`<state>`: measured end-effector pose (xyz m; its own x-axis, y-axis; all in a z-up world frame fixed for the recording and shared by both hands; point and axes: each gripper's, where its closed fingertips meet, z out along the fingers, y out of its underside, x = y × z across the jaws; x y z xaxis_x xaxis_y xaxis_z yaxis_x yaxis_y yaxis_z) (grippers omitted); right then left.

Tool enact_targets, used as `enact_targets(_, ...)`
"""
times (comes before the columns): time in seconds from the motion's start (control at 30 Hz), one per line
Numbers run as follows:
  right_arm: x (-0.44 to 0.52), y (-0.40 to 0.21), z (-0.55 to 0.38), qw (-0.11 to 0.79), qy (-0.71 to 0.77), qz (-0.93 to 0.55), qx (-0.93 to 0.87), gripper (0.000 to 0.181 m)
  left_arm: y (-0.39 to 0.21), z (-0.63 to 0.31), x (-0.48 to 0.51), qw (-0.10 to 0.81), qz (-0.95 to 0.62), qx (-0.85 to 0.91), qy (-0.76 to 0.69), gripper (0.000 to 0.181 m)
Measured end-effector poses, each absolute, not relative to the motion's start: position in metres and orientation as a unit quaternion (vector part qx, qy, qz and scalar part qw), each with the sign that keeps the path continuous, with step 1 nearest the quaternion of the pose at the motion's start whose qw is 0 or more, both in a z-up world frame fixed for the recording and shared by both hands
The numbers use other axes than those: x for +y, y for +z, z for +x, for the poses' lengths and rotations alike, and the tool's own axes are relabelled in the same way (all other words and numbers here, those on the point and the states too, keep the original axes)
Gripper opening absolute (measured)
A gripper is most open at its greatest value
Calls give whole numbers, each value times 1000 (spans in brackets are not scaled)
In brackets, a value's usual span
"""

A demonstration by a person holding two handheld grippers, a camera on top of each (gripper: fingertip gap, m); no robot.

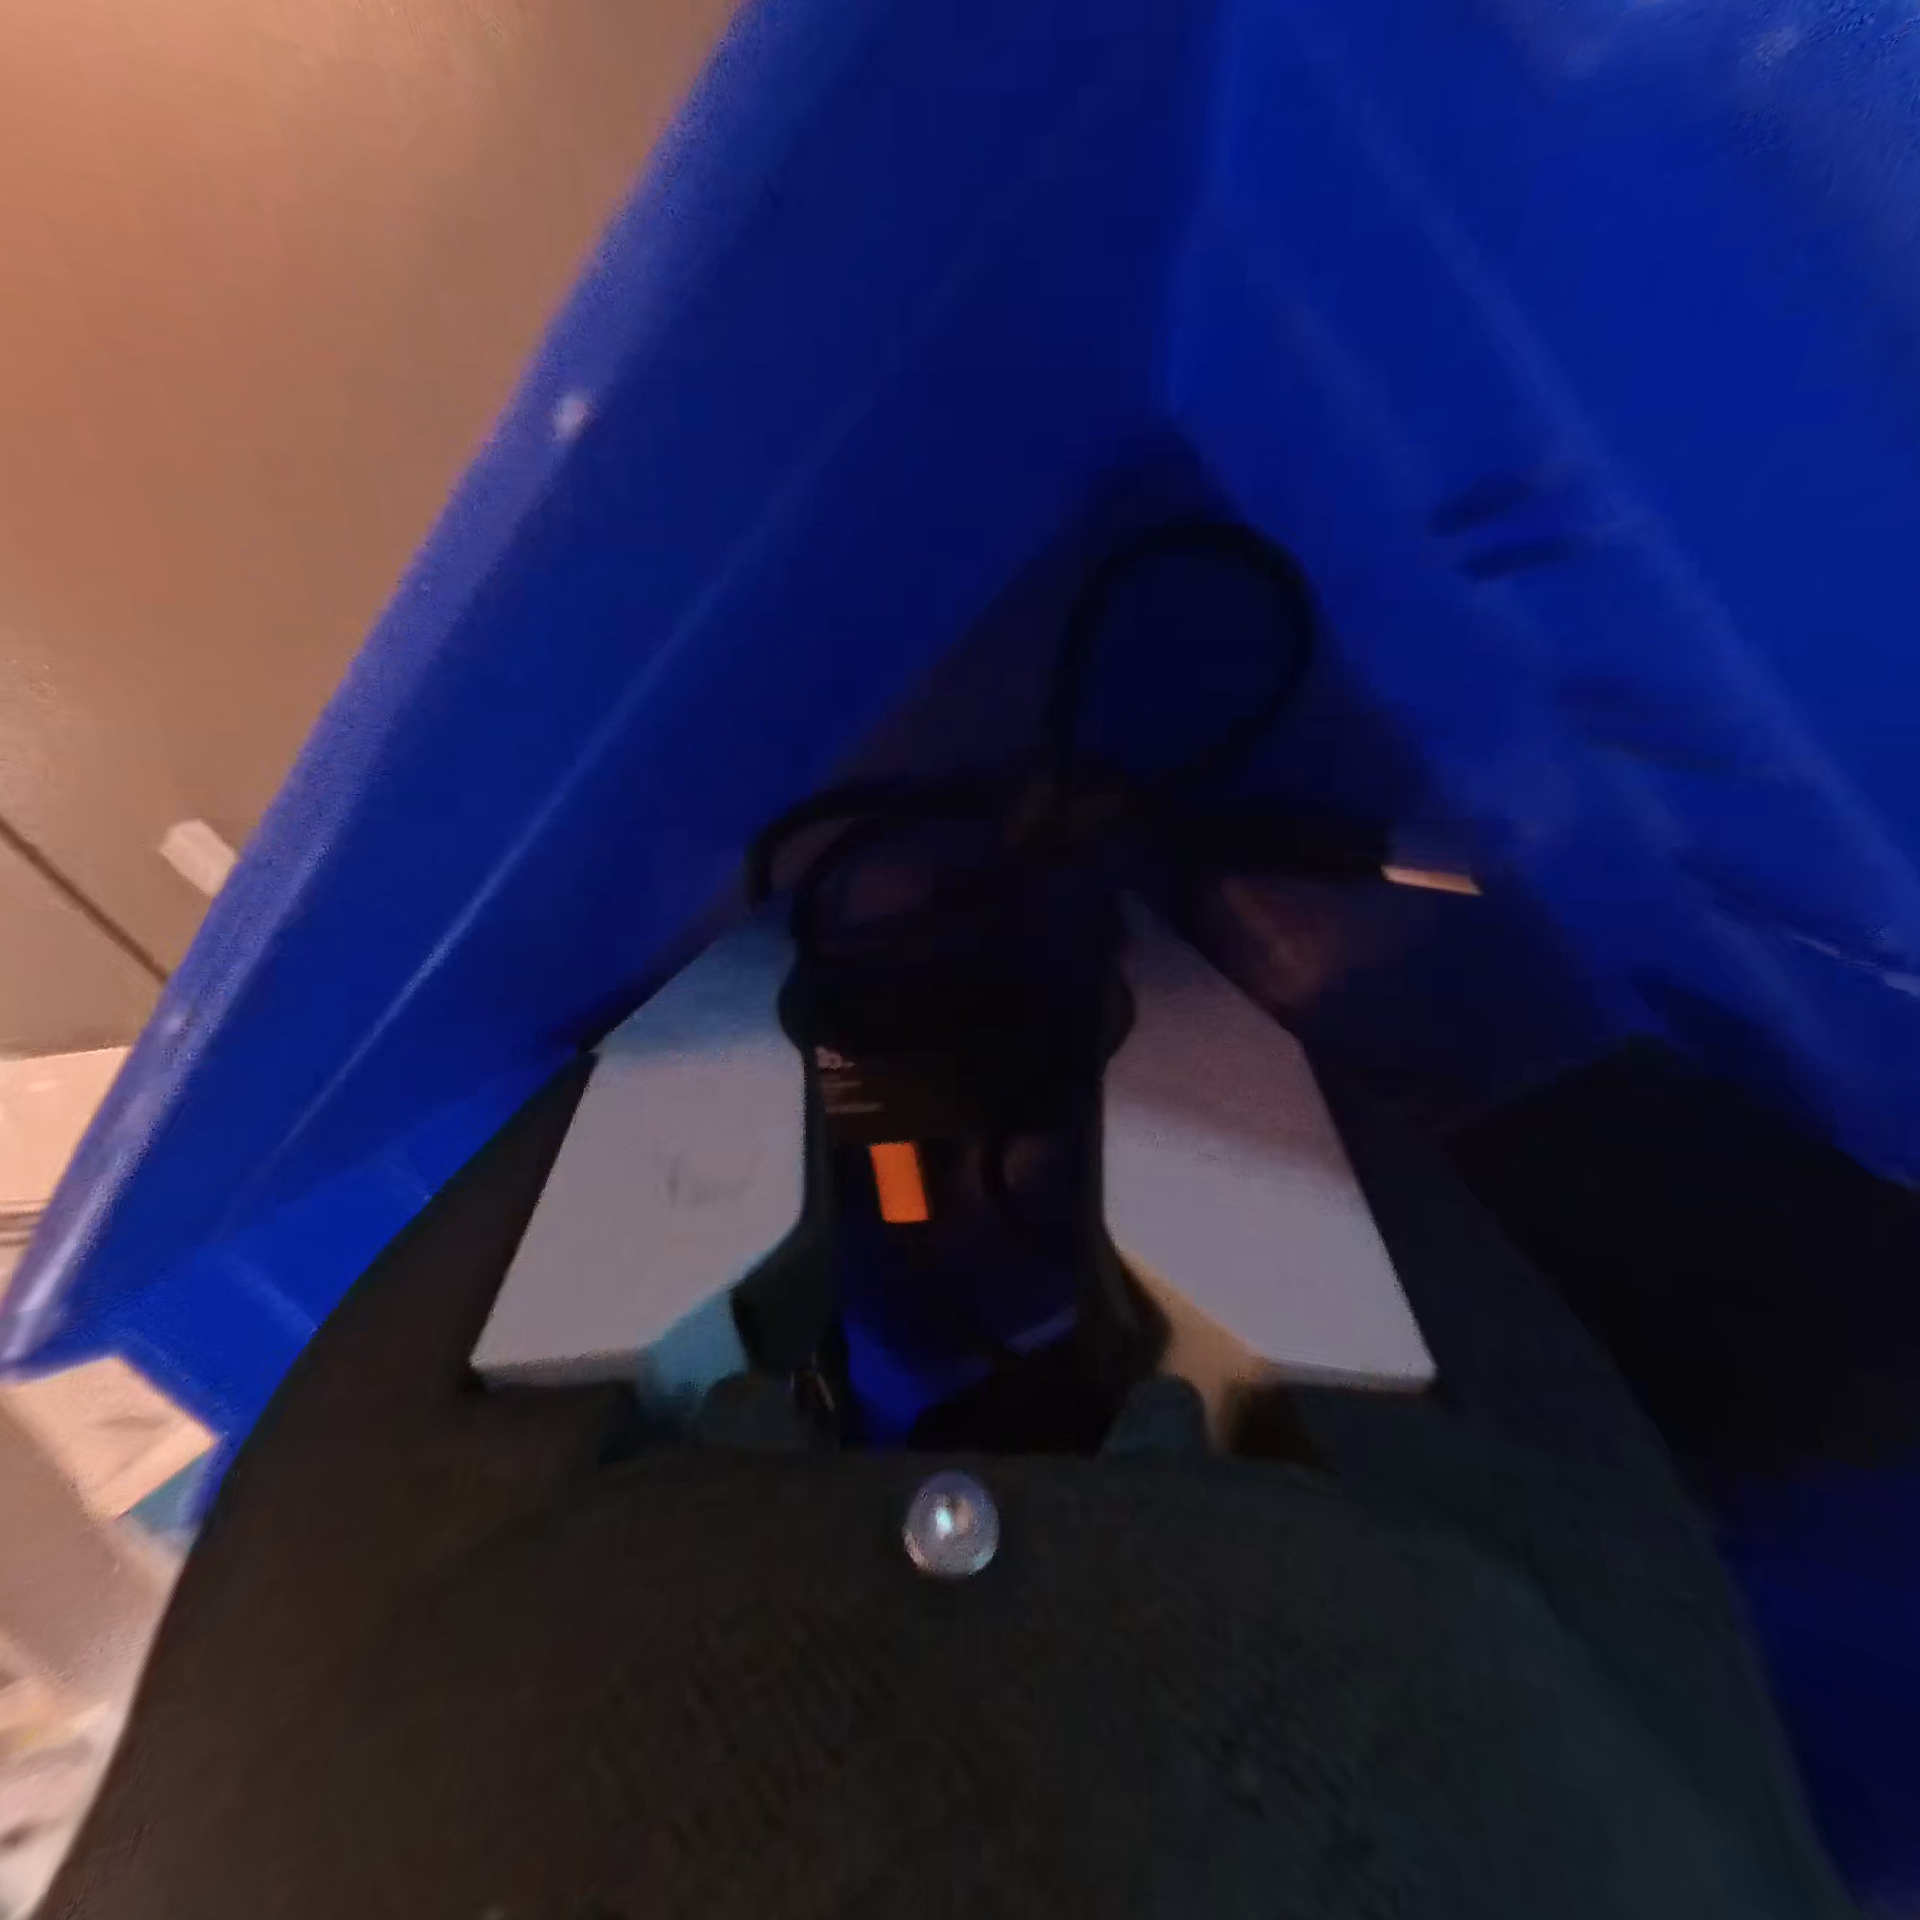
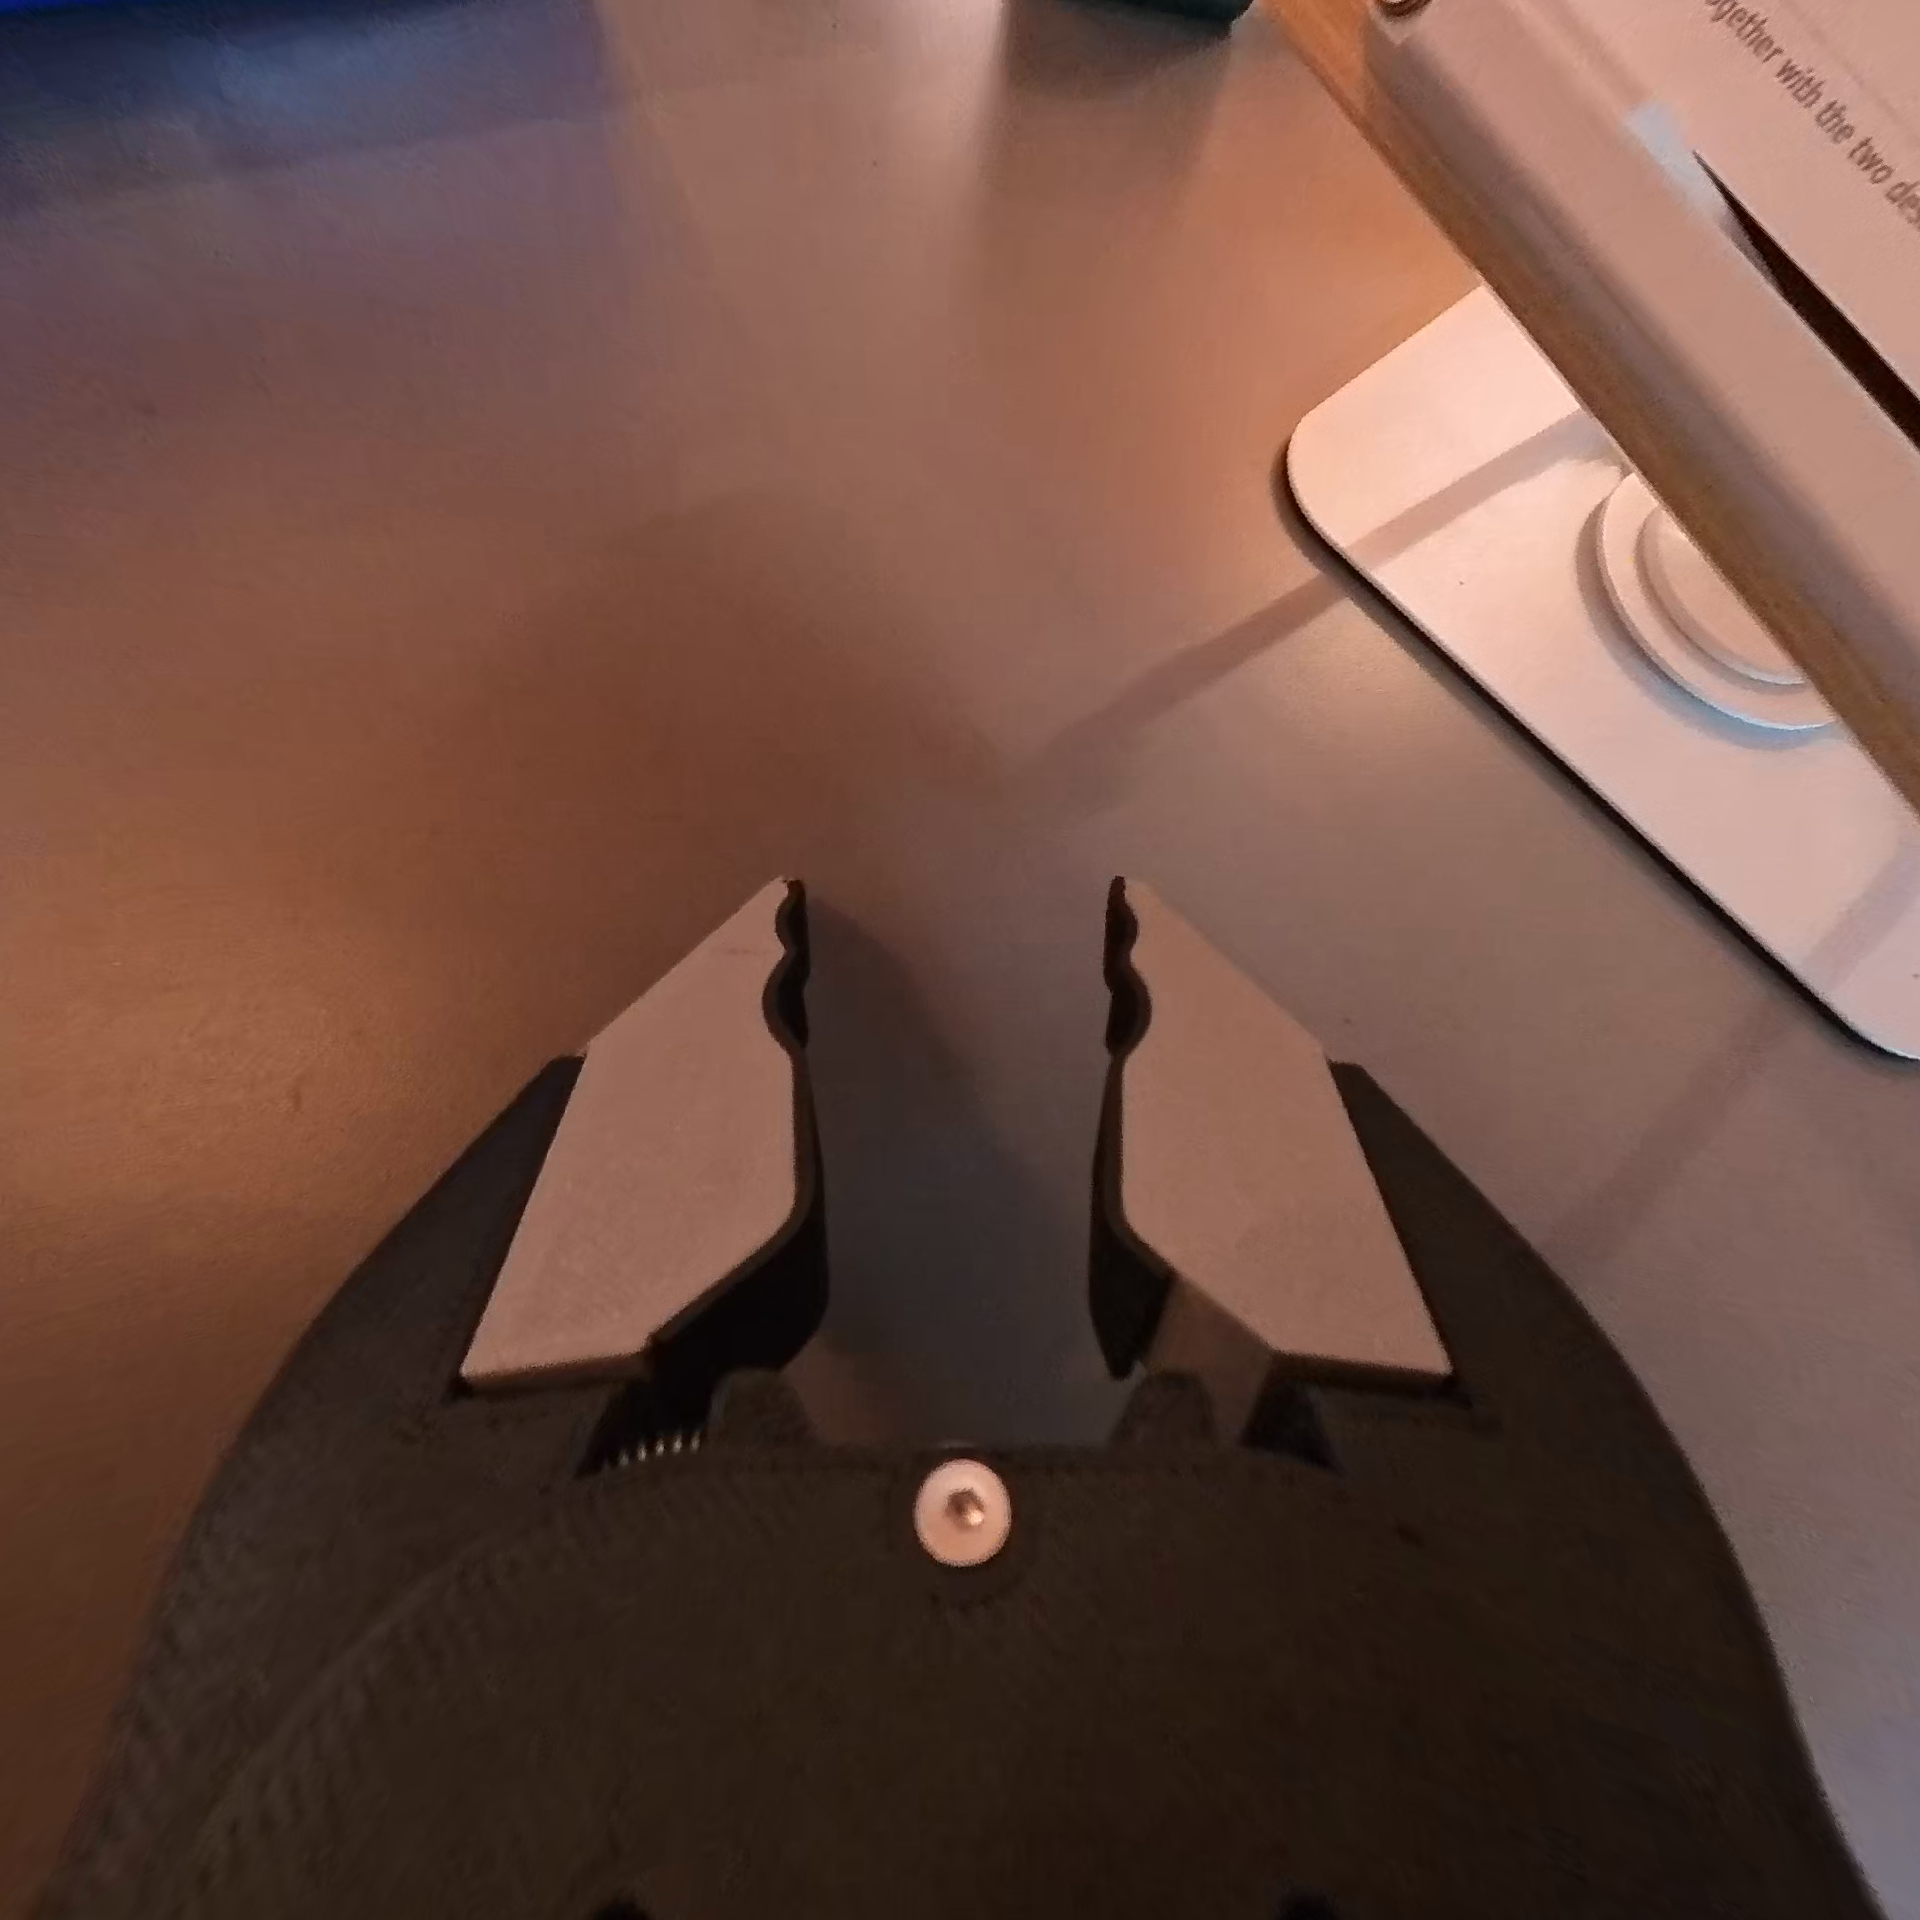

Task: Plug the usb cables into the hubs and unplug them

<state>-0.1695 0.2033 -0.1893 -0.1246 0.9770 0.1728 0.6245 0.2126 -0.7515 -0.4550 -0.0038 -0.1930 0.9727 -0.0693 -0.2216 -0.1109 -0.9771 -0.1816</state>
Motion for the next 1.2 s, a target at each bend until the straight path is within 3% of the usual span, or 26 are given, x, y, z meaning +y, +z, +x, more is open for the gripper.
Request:
enact_targets(0.1,203,-189,-170,336,265,-569,-702,54,-190,-461,-5,60,-983,73,160,11)
enact_targets(0.17,203,-189,-170,336,265,-568,-703,53,-173,-470,-7,39,-970,99,220,5)
enact_targets(0.4,200,-190,-170,344,251,-557,-713,50,-40,-482,-9,104,-911,87,388,1)
enact_targets(0.67,199,-186,-171,350,263,-555,-708,50,85,-440,-8,294,-873,33,389,1)
enact_targets(0.9,157,-155,-171,315,400,-507,-696,68,106,-344,34,339,-870,112,340,4)
enact_targets(1.2,117,-99,-161,306,518,-451,-660,73,72,-212,96,319,-861,247,310,4)
